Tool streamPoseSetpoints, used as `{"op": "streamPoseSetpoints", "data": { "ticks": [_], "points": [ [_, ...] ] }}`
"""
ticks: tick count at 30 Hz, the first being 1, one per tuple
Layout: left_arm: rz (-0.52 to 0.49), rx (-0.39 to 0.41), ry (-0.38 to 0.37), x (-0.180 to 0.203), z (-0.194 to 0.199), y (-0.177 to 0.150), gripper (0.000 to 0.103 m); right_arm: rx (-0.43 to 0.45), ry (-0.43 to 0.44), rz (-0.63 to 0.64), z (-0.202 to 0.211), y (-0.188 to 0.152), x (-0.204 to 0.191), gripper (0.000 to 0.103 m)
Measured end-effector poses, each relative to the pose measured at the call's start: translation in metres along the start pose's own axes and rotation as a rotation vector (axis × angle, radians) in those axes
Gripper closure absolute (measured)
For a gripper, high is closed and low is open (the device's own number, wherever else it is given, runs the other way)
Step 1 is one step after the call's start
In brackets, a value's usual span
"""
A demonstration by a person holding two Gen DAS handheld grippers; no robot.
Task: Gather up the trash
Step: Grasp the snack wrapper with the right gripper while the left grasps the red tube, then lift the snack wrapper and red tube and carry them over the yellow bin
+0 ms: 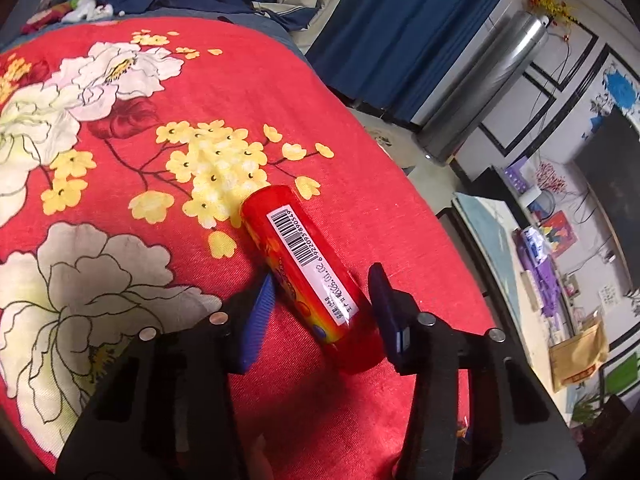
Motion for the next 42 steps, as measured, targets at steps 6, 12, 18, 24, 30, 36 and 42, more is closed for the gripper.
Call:
{"op": "streamPoseSetpoints", "data": {
  "ticks": [6, 12, 18, 24, 30, 36, 42],
  "points": [
    [0.019, 0.016, -0.056, 0.000, 0.009, -0.006, 0.073, 0.012, 0.019, 0.029, 0.016, -0.009, -0.008, 0.097],
    [0.031, 0.036, -0.122, 0.001, 0.026, -0.015, 0.076, 0.034, 0.024, 0.060, 0.038, -0.018, -0.010, 0.097],
    [-0.006, 0.049, -0.156, 0.013, 0.041, -0.021, 0.077, 0.084, 0.016, 0.069, 0.060, -0.007, -0.001, 0.097],
    [-0.117, 0.073, -0.159, 0.041, 0.057, -0.021, 0.077, 0.128, 0.003, 0.089, 0.079, 0.001, 0.005, 0.097],
    [-0.184, 0.091, -0.183, 0.069, 0.068, -0.022, 0.077, 0.180, -0.024, 0.097, 0.105, 0.007, 0.018, 0.097],
    [-0.229, 0.103, -0.222, 0.095, 0.077, -0.024, 0.077, 0.230, -0.064, 0.083, 0.129, 0.010, 0.040, 0.097],
    [-0.274, 0.114, -0.258, 0.121, 0.085, -0.026, 0.077, 0.278, -0.093, 0.045, 0.155, 0.014, 0.067, 0.097]
  ]
}}
Point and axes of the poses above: each gripper's, at about its wrist camera, not at the fingertips, and z roughly against the way its jaws point, x to its right, y to its top, the point moved 9 cm from there along -z, roughly the way its jaws point, and after that the axes turned 14 degrees about -z, right-handed, at the moved point
